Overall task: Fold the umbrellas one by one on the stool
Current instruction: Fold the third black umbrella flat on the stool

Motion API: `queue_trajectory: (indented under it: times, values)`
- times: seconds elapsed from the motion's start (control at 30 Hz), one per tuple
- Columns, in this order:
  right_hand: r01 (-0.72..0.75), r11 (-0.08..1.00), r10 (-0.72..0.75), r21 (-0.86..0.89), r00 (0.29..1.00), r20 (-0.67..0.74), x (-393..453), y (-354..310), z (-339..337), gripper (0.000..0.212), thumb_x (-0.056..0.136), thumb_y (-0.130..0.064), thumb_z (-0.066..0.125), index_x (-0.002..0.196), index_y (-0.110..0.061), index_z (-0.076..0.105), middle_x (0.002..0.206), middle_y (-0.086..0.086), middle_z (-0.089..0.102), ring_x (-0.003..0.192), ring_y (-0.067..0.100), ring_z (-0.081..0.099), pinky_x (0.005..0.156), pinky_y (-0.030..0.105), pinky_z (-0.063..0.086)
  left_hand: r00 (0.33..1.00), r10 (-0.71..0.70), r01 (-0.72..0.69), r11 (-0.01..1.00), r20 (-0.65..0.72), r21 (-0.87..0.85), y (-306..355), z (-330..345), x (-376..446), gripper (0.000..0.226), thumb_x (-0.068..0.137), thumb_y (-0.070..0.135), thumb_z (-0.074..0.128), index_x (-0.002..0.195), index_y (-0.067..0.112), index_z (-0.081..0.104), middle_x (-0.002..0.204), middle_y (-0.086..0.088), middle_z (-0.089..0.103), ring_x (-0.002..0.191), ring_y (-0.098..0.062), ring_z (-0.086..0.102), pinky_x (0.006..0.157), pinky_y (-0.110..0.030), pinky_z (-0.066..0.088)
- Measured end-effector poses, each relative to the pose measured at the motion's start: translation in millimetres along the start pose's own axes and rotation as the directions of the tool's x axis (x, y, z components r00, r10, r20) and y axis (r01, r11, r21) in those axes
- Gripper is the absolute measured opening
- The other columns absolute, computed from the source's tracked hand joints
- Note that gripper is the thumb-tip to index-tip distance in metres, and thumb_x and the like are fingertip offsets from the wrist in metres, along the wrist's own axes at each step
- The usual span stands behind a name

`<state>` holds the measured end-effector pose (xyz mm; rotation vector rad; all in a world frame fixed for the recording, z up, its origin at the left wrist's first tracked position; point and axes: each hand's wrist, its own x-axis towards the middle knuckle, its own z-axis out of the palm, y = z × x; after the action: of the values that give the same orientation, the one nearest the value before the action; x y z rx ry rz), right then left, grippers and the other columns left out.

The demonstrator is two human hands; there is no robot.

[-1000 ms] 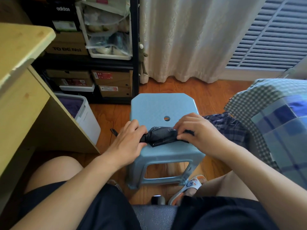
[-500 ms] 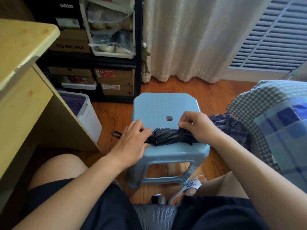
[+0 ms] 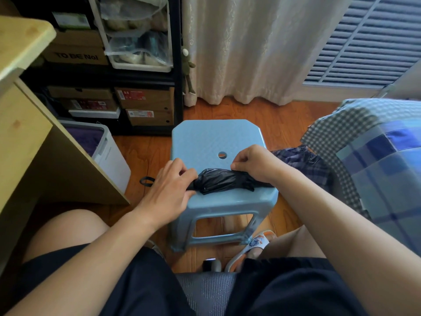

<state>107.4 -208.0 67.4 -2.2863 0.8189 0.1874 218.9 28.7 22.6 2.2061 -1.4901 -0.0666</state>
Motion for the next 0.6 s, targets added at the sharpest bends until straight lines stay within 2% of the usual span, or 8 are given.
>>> queue_trajectory:
  times: [0.07,0.17,0.27,0.33,0.4,0.47,0.53,0.6]
  values:
    - [-0.041,0.998,0.043,-0.041,0.998,0.046,1.4,-7.0,-4.5,0.016,0.092,-0.03,0.078,0.09,-0.014,0.077,0.085,0.0,0.071,0.081,0.017,0.063,0.072,0.026,0.045,1.0,0.0,0.0,1.0,0.0,0.009,0.6,0.3,-0.3,0.03,0.082,0.017,0.083,0.104,0.013,0.062,0.098,-0.001,0.042,0.096,-0.022,0.046,0.082,-0.044,0.051]
    - [-0.077,0.972,0.109,-0.223,0.984,0.137,8.3,-18.4,-9.6,0.03,0.096,-0.034,0.072,0.112,-0.009,0.075,0.107,0.004,0.068,0.102,0.025,0.062,0.084,0.031,0.045,1.0,0.002,-0.003,1.0,0.011,0.021,0.9,-2.0,-0.2,0.03,0.082,0.018,0.082,0.104,0.014,0.062,0.099,-0.001,0.043,0.096,-0.022,0.046,0.082,-0.045,0.051]
    - [-0.11,0.943,0.157,-0.315,0.979,0.128,11.7,-23.3,4.4,0.031,0.101,-0.02,0.06,0.125,-0.003,0.067,0.13,0.014,0.064,0.12,0.033,0.061,0.097,0.034,0.047,0.999,0.006,-0.007,1.0,0.046,0.022,0.2,-6.8,2.0,0.029,0.085,0.021,0.08,0.109,0.016,0.063,0.104,0.003,0.048,0.1,-0.019,0.046,0.087,-0.043,0.05]
    - [-0.115,0.97,0.125,-0.214,0.992,0.034,11.2,-13.2,11.2,0.02,0.099,-0.016,0.061,0.114,-0.006,0.068,0.12,0.011,0.065,0.117,0.034,0.061,0.094,0.034,0.048,0.998,0.001,-0.001,1.0,0.056,-0.003,-3.2,-9.2,2.3,0.03,0.088,0.022,0.078,0.115,0.018,0.066,0.107,0.005,0.052,0.103,-0.017,0.047,0.092,-0.039,0.049]
    - [-0.073,0.997,0.066,-0.034,0.983,-0.173,0.1,4.6,-0.1,0.008,0.097,-0.023,0.066,0.098,-0.016,0.066,0.097,0.001,0.065,0.101,0.027,0.063,0.079,0.032,0.047,0.999,-0.02,0.023,0.998,0.048,-0.057,-7.9,-10.7,2.3,0.033,0.091,0.022,0.075,0.123,0.02,0.067,0.111,0.007,0.056,0.107,-0.014,0.047,0.096,-0.031,0.045]
    - [0.028,0.999,-0.011,0.044,0.933,-0.359,-17.0,25.1,-16.1,0.017,0.102,-0.028,0.06,0.095,-0.014,0.066,0.087,-0.003,0.065,0.087,0.022,0.061,0.07,0.032,0.044,0.997,-0.049,0.055,0.993,0.064,-0.104,-11.5,-11.1,3.4,0.038,0.095,0.022,0.071,0.132,0.02,0.065,0.115,0.006,0.058,0.11,-0.013,0.047,0.098,-0.024,0.037]
    - [0.158,0.987,-0.148,-0.003,0.914,-0.378,-36.0,38.3,-22.1,0.02,0.102,-0.027,0.06,0.098,-0.011,0.071,0.088,-0.007,0.066,0.087,0.017,0.058,0.077,0.033,0.046,0.993,-0.076,0.087,0.989,0.088,-0.121,-14.5,-9.5,6.3,0.041,0.097,0.022,0.067,0.138,0.019,0.062,0.118,0.003,0.058,0.113,-0.017,0.048,0.1,-0.024,0.033]
    - [0.257,0.964,-0.265,-0.071,0.905,-0.333,-50.4,47.6,-11.4,0.014,0.099,-0.028,0.066,0.103,-0.017,0.075,0.096,-0.01,0.064,0.098,0.015,0.053,0.09,0.031,0.04,0.988,-0.098,0.113,0.986,0.118,-0.122,-15.0,-7.3,8.4,0.043,0.1,0.025,0.063,0.143,0.018,0.059,0.121,0.002,0.058,0.114,-0.019,0.049,0.104,-0.029,0.035]
